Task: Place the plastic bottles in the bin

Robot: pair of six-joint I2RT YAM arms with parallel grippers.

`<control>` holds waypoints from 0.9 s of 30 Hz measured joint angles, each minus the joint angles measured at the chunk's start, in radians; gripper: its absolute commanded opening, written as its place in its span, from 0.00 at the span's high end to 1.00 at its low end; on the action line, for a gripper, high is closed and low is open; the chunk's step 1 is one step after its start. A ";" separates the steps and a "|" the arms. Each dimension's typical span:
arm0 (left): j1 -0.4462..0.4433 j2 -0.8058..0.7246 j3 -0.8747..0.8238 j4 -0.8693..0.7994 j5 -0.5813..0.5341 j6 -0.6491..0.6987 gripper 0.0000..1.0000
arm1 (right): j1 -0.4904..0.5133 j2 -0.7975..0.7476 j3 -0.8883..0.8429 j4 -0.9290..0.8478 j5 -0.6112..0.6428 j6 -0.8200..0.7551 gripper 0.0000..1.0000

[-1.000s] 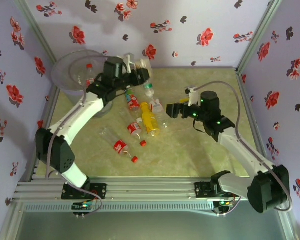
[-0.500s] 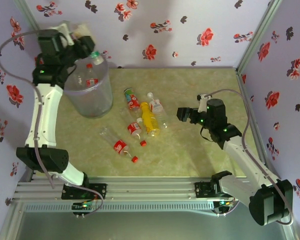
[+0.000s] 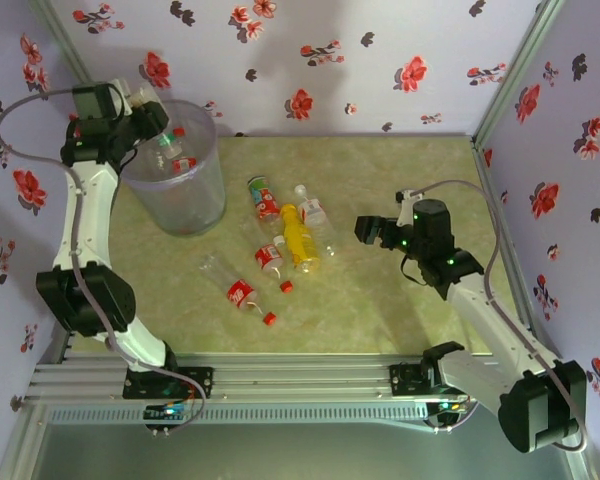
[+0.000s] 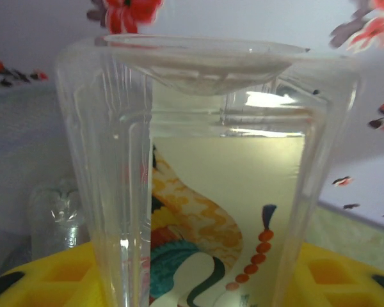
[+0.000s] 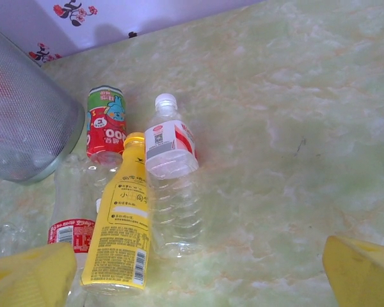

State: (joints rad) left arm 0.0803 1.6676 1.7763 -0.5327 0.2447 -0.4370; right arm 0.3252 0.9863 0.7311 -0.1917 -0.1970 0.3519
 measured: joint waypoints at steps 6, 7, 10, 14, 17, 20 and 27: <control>-0.029 0.056 -0.061 0.000 0.003 0.024 1.00 | 0.000 -0.008 0.000 -0.002 0.008 0.000 0.01; -0.039 0.060 -0.074 -0.001 0.004 0.027 1.00 | 0.000 -0.008 0.000 -0.002 0.008 0.000 0.01; -0.060 0.063 -0.111 0.000 0.011 0.034 1.00 | 0.000 -0.008 0.000 -0.002 0.011 0.000 0.01; -0.075 0.065 -0.161 0.002 0.019 0.045 1.00 | 0.000 -0.008 0.000 -0.002 0.011 0.000 0.01; -0.076 0.073 -0.195 0.003 0.023 0.048 1.00 | 0.000 -0.008 0.000 -0.002 0.012 0.000 0.01; -0.076 0.091 -0.211 0.006 0.037 0.048 1.00 | 0.000 -0.008 0.000 -0.004 0.015 0.000 0.01; -0.077 0.117 -0.233 0.031 0.056 0.049 0.79 | 0.000 -0.008 0.000 -0.019 0.019 0.000 0.01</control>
State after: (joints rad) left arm 0.0036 1.7847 1.5429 -0.5014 0.3004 -0.3878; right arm 0.3252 0.9779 0.7311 -0.2108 -0.1783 0.3519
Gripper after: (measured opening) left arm 0.507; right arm 0.993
